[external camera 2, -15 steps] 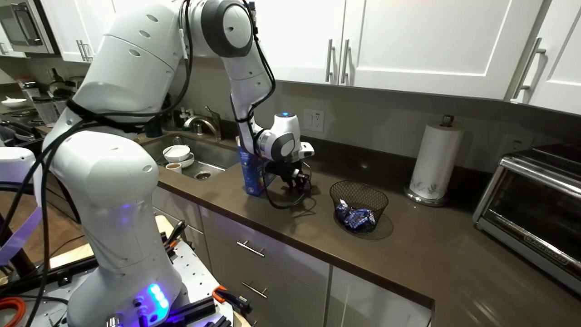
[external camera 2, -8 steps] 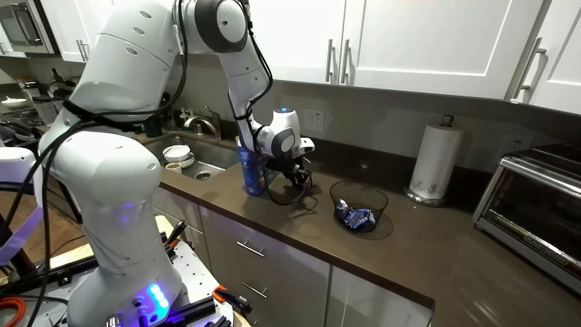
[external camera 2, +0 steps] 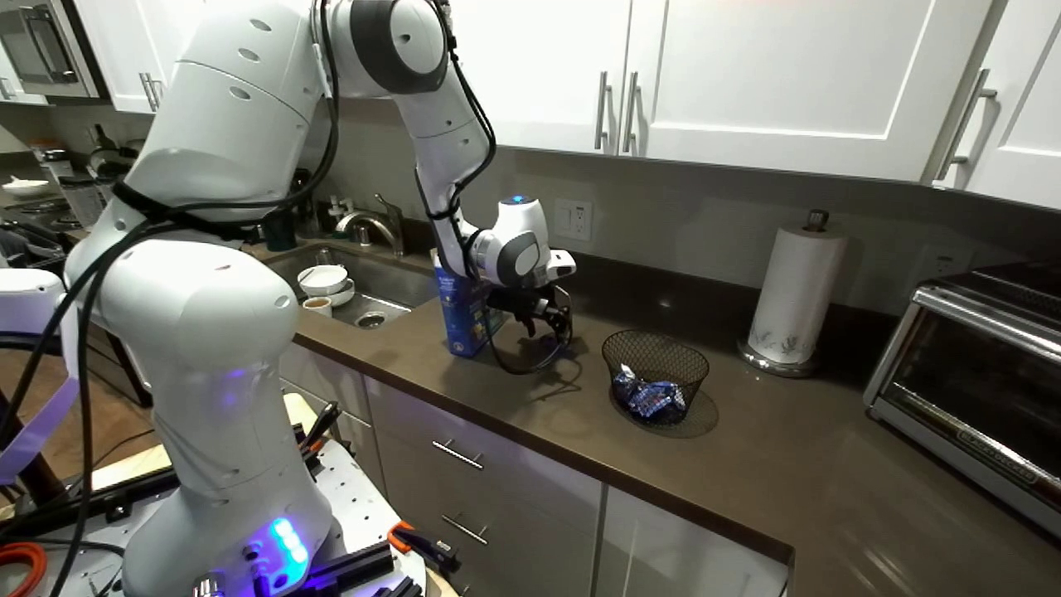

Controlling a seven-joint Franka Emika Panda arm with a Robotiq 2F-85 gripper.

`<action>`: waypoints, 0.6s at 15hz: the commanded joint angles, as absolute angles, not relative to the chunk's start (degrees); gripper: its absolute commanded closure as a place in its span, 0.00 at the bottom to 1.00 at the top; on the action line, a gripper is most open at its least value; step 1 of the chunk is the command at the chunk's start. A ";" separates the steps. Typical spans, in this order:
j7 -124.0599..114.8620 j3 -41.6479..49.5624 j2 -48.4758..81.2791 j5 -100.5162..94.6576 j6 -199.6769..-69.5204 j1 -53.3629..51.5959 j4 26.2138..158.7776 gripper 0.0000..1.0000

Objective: Put the pack on the table inside the box

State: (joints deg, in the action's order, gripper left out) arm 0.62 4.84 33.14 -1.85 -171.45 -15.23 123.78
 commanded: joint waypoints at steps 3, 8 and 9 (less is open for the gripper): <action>-0.74 5.51 32.70 -4.18 -172.16 -14.60 123.52 0.00; 0.21 5.00 32.63 -4.22 -172.26 -12.81 122.33 0.17; 0.47 4.65 32.65 -4.14 -172.32 -12.25 122.05 0.15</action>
State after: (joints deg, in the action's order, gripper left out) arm 0.60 5.59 33.14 -2.37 -171.65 -14.18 122.30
